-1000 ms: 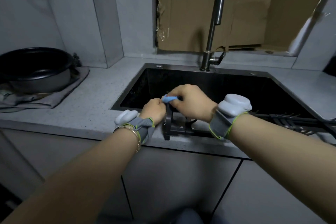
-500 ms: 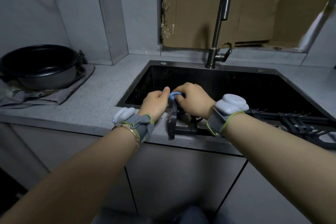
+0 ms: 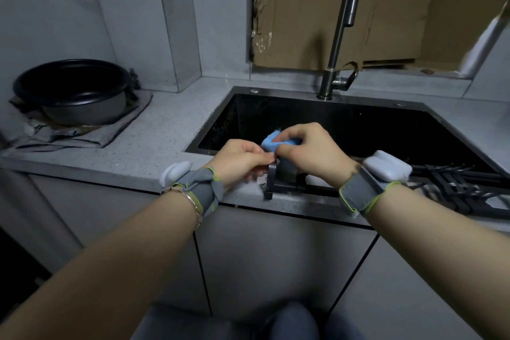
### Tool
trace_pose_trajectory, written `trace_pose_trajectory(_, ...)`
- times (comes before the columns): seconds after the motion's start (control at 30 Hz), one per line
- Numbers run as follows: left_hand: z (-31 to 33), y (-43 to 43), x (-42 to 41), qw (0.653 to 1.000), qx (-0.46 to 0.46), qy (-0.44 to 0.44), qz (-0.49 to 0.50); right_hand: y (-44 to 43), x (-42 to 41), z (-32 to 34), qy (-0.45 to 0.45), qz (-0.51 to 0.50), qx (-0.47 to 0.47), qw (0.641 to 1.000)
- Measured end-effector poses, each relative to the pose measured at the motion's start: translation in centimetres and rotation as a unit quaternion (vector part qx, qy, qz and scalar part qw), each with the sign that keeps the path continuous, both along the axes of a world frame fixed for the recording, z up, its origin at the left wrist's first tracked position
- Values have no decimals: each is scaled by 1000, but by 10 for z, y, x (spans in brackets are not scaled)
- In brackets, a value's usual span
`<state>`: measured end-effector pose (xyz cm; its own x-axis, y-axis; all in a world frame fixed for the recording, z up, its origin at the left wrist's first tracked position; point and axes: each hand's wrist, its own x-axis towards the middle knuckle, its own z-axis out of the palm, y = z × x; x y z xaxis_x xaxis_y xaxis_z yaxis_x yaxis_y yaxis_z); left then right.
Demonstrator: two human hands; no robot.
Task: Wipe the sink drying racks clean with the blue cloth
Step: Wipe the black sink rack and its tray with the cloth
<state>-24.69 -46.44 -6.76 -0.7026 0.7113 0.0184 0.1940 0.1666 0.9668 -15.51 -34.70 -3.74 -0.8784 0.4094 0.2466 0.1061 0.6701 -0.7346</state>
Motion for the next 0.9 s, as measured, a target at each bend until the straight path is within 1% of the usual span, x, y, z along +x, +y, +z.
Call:
trace_pose_trajectory(0.17, -5, -1, 2, 998, 35, -51, -1, -1, 17, -2, -30, 32, 14, 999)
trace_pose_trajectory(0.23, -5, -1, 2, 997, 41, -60, 1, 0, 11, -1, -40, 17, 51, 998)
trace_pose_trajectory(0.3, -1, -1, 4, 998, 39, -54, 3, 1, 0, 1, -43, -8, 105, 993)
trace_pose_trajectory(0.37, 1, -1, 6, 999, 31, -43, 5, 1, -12, 2, -51, -35, 130, 990)
trace_pose_trajectory(0.47, 2, -1, 9, 999, 30, -27, 17, -2, -16, 4, -62, -49, 122, 989)
trace_pose_trajectory(0.63, 2, -2, 8, 999, 41, -24, 24, -10, 17, 5, -57, 17, 117, 991)
trace_pose_trajectory(0.7, 3, -3, 9, 999, 37, -28, 15, -11, 21, 3, -59, 25, 112, 992)
trace_pose_trajectory(0.83, 6, -3, 11, 1000, 23, -1, 11, -5, -3, 4, -58, -17, 167, 984)
trace_pose_trajectory(0.9, 5, -3, 12, 999, 30, 3, 21, -2, -15, 5, -60, -52, 159, 984)
